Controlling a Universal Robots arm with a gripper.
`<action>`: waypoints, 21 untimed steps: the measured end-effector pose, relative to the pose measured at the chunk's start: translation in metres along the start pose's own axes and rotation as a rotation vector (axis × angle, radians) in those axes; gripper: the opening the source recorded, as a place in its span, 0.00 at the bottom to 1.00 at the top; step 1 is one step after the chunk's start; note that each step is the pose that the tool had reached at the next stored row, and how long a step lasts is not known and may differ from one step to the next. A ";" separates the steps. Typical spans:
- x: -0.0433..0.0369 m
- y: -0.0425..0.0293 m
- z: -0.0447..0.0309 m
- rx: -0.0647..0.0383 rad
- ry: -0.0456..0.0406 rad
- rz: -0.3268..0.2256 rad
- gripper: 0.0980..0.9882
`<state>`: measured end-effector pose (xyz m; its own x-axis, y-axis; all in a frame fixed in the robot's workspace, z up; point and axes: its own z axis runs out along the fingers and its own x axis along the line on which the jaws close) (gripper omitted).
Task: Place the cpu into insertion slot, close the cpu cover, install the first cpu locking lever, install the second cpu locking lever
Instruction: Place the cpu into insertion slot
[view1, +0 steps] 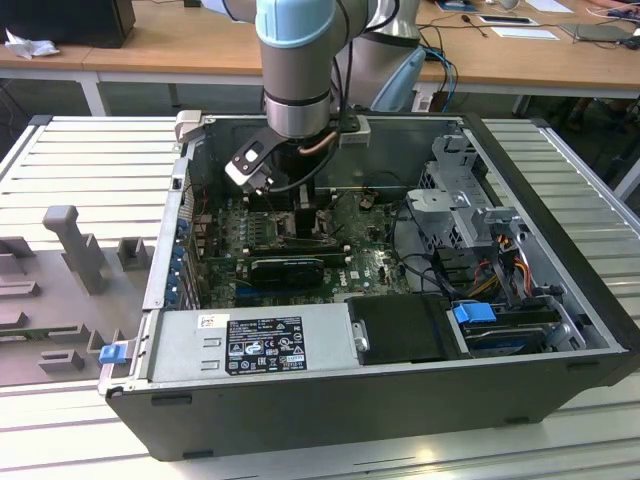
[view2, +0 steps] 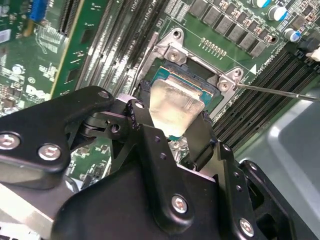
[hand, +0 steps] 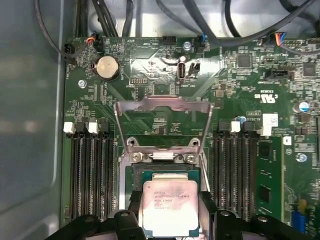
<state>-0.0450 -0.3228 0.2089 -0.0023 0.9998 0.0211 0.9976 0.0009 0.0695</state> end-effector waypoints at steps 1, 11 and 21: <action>0.0009 -0.0001 0.0010 0.000 0.0000 0.000 0.48; 0.0030 0.0006 0.0068 0.003 -0.0017 0.022 0.48; 0.0032 0.0007 0.0072 0.003 -0.0012 0.022 0.57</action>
<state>-0.0439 -0.3195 0.2019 0.0198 0.9996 0.0215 0.9976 -0.0211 0.0662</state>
